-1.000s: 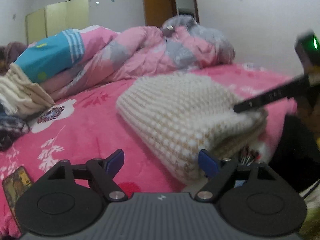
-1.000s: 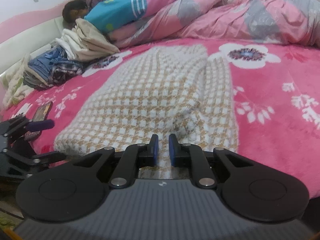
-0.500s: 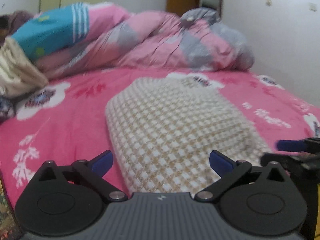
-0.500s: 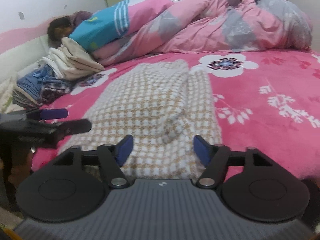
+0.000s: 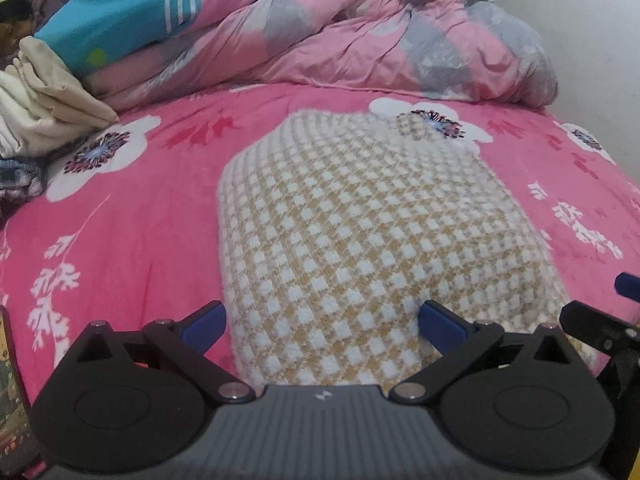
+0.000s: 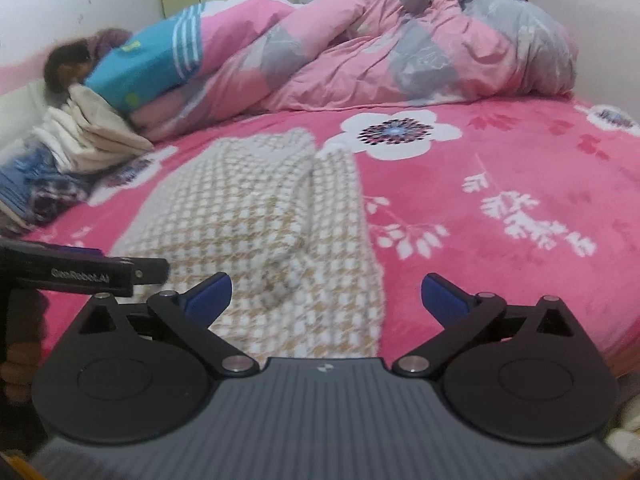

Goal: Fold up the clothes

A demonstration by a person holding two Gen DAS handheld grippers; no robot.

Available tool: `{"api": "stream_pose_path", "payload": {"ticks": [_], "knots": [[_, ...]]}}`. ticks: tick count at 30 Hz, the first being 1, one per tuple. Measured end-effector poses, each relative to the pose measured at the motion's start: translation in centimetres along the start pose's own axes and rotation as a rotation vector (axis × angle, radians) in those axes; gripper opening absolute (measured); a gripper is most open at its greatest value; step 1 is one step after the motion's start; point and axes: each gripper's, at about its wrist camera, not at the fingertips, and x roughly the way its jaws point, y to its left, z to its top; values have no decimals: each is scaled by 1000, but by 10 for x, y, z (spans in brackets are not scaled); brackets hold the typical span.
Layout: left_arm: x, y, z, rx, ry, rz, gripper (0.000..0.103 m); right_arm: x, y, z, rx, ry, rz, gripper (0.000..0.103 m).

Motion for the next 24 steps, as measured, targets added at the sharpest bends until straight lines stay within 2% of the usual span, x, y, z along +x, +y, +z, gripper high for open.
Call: {"api": "stream_pose_path", "payload": {"ticks": [4, 7, 9, 11, 24], "knots": [[2, -2, 1, -4, 21, 8, 103, 6, 9, -3, -88, 3, -26, 102], [3, -3, 2, -6, 45, 6, 103, 26, 19, -12, -222, 80, -148, 102], [2, -3, 1, -6, 45, 8, 103, 28, 28, -19, -322, 61, -186, 102], [2, -4, 1, -6, 47, 13, 103, 25, 31, -17, -351, 50, -185, 102], [1, -13, 3, 16, 52, 51, 103, 30, 22, 11, -277, -23, -137, 102]]}}
